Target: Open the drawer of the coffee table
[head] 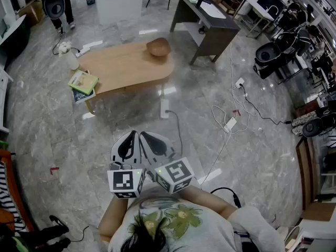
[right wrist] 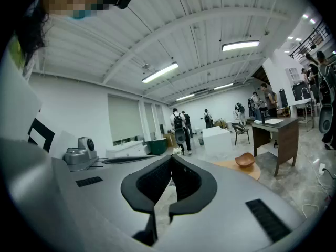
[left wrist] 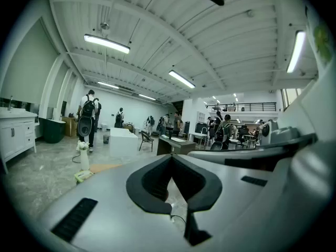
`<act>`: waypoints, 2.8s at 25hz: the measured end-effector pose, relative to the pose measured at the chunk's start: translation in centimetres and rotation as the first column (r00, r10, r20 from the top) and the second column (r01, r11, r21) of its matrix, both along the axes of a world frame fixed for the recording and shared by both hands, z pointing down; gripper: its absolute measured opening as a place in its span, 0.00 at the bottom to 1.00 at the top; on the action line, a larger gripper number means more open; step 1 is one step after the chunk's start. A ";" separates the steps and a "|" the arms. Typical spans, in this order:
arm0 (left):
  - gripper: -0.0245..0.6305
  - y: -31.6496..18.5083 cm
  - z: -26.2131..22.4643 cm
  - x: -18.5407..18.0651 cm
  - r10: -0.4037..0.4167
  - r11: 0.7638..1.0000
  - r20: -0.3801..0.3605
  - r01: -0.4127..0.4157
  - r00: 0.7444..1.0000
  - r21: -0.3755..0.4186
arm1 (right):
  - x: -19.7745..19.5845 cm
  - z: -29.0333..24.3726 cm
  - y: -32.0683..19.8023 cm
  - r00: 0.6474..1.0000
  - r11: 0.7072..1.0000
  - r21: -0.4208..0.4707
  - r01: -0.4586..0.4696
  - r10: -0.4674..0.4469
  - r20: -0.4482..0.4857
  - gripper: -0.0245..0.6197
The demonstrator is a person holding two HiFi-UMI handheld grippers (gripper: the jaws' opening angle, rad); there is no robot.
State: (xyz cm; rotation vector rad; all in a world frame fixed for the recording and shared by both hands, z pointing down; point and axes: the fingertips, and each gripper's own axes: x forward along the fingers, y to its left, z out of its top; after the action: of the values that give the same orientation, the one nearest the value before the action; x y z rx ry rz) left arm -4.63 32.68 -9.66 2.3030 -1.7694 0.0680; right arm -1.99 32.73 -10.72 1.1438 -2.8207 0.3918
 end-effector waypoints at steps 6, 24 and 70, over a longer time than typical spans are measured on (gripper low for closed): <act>0.05 0.5 0.4 0.1 0.014 1.000 -0.003 -0.014 1.000 -0.012 | 0.0 0.2 0.5 1.000 1.000 -0.006 -0.008 0.007 -0.014 0.07; 0.05 -6.4 3.7 0.9 0.077 0.995 0.046 -0.074 0.996 -0.065 | 1.4 5.0 -6.4 0.998 0.987 -0.155 0.035 -0.041 -0.036 0.07; 0.05 -30.3 15.2 -1.2 0.042 0.962 0.136 -0.003 0.990 -0.274 | 0.2 19.5 -30.9 0.959 0.780 -0.563 0.272 -0.267 0.092 0.17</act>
State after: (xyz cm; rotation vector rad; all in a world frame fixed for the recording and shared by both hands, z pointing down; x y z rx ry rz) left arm -5.78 2.41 5.57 2.1639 -1.6751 0.4610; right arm -1.75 1.87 8.74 0.5967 -2.5187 1.1175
